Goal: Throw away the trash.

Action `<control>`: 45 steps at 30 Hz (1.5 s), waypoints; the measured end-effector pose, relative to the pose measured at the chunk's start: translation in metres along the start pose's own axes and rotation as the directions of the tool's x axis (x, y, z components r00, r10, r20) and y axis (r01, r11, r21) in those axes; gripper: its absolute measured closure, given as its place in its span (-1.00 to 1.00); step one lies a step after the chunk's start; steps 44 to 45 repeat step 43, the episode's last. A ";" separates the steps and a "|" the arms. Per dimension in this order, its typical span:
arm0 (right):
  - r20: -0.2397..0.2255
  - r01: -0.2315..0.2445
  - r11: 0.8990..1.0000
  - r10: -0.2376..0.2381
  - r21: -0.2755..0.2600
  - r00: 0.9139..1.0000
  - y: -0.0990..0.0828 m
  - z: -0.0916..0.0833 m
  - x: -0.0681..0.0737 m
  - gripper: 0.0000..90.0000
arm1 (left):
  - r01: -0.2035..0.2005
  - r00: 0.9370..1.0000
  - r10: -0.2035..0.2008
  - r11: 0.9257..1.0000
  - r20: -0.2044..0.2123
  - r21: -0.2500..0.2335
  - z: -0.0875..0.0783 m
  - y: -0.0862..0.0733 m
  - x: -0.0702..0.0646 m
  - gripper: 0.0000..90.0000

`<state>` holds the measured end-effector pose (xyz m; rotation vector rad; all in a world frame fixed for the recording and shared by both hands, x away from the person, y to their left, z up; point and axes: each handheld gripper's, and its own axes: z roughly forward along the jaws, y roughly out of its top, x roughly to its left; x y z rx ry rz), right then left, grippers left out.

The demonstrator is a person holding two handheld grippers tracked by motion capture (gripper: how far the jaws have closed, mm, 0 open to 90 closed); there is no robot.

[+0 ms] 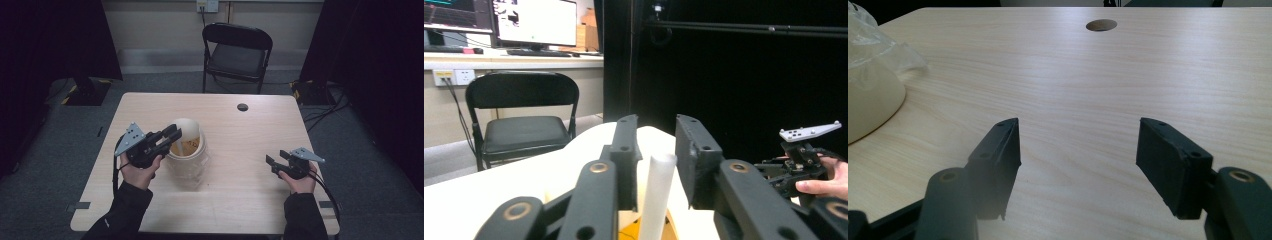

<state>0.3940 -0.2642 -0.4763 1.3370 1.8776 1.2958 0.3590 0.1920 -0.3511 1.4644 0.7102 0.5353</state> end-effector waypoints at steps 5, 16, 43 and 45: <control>0.003 -0.006 1.000 0.006 0.004 1.000 -0.001 0.000 -0.001 -0.24 | 0.003 0.999 -0.003 1.000 -0.043 -0.002 -0.021 -0.001 0.007 0.38; 0.012 -0.008 1.000 0.008 0.009 1.000 -0.003 0.000 -0.004 -0.25 | 0.033 0.986 -0.023 0.998 -0.163 0.058 -0.062 -0.027 0.036 0.14; 0.106 0.001 0.986 -0.019 0.167 0.994 -0.018 0.002 -0.025 -0.52 | 0.220 0.915 0.012 0.824 -0.404 0.522 -0.089 -0.142 0.096 -0.32; 0.106 0.001 0.986 -0.019 0.167 0.994 -0.018 0.002 -0.025 -0.52 | 0.220 0.915 0.012 0.824 -0.404 0.522 -0.089 -0.142 0.096 -0.32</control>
